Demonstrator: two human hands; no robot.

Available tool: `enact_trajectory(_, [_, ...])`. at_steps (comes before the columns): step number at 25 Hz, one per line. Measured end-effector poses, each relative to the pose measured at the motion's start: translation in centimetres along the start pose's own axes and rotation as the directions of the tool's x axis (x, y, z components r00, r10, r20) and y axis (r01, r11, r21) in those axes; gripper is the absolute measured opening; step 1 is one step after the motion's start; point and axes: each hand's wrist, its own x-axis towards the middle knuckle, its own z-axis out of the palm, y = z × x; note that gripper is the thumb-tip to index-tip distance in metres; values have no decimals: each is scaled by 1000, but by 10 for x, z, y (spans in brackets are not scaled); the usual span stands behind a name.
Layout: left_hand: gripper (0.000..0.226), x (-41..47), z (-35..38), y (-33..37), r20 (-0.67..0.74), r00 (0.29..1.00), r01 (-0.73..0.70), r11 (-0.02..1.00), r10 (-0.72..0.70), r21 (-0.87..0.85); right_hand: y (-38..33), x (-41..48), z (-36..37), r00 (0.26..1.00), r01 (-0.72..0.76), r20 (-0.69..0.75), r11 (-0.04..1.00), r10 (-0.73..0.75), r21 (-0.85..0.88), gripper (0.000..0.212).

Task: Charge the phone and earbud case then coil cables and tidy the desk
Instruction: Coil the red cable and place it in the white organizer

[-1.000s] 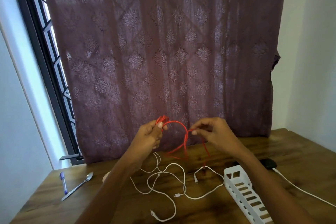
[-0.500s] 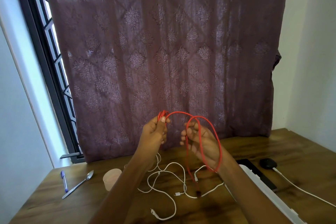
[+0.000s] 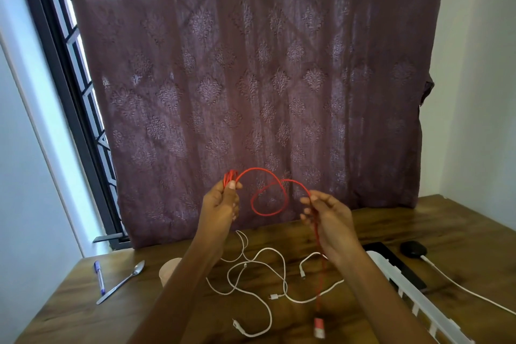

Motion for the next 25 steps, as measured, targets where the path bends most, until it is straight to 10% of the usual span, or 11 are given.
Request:
enact_trajectory(5, [28, -2, -6, 10, 169, 985, -10, 998, 20, -58, 15, 20, -25, 943, 154, -156, 803, -293, -576, 15])
enact_trajectory(11, [28, -7, 17, 25, 380, 924, 18, 991, 33, -129, 45, 21, -20, 932, 345, 243, 453, -269, -822, 12])
enact_trajectory(17, [31, 3, 24, 29, 238, 969, -26, 986, 65, -164, 67, -1, -2, 885, 466, 353, 581, -303, -667, 43])
enact_trajectory(25, [26, 7, 12, 15, 15, 999, -49, 996, 50, -75, 63, -21, 4, 957, 269, 214, 871, -194, -411, 22])
